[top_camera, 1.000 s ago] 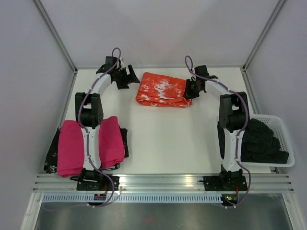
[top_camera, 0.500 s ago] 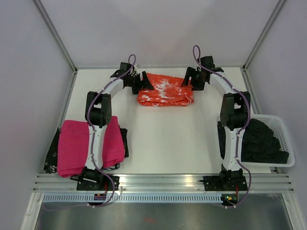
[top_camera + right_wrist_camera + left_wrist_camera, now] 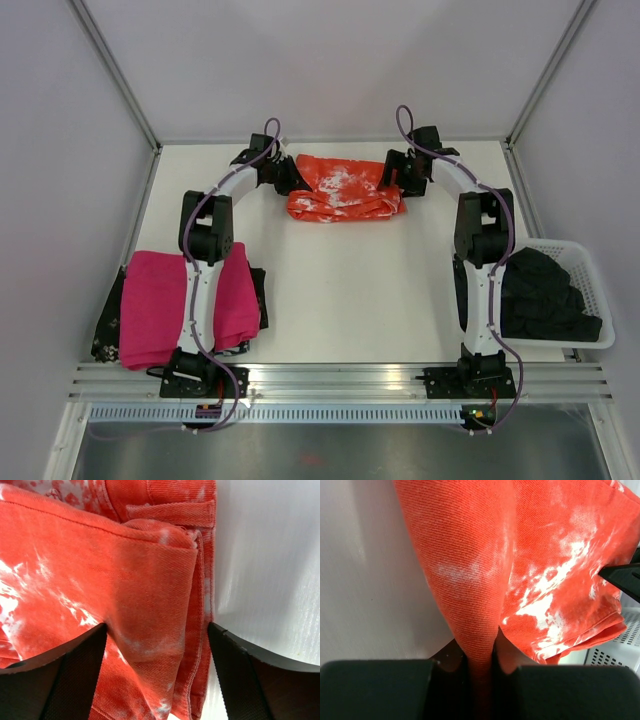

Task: Fold and stack the trousers
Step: Neatly place the folded trousers to the corner

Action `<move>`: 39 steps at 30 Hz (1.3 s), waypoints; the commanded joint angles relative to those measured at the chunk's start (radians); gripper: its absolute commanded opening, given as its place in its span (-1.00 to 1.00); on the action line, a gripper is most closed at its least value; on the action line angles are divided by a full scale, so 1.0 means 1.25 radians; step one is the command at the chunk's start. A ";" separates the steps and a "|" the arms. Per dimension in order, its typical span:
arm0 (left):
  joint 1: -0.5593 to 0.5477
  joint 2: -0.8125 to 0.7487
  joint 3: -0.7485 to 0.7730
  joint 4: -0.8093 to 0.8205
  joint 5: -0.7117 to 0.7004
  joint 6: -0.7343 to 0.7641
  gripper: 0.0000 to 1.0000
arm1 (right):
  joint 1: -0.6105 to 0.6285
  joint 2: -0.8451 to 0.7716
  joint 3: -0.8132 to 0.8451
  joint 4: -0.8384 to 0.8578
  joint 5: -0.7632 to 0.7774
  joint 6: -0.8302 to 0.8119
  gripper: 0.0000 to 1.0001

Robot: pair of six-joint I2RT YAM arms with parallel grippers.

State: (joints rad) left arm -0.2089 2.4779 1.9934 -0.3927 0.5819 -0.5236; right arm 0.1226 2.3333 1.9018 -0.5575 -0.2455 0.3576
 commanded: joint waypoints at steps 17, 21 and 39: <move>-0.019 -0.130 -0.093 -0.064 -0.246 0.000 -0.95 | -0.004 0.017 -0.097 0.043 -0.112 0.018 -0.99; -0.013 -0.188 -0.074 -0.102 -0.251 0.024 -0.95 | 0.009 -0.037 -0.087 0.067 -0.123 0.030 -1.00; 0.344 -0.740 -0.201 -0.534 -0.369 0.079 -0.95 | 0.233 -0.340 -0.102 0.165 -0.243 0.213 -1.00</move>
State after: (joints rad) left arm 0.0357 1.6646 1.7653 -0.9436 0.2684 -0.4767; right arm 0.4057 1.9675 1.7630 -0.3546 -0.5171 0.5667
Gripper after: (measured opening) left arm 0.188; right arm 0.061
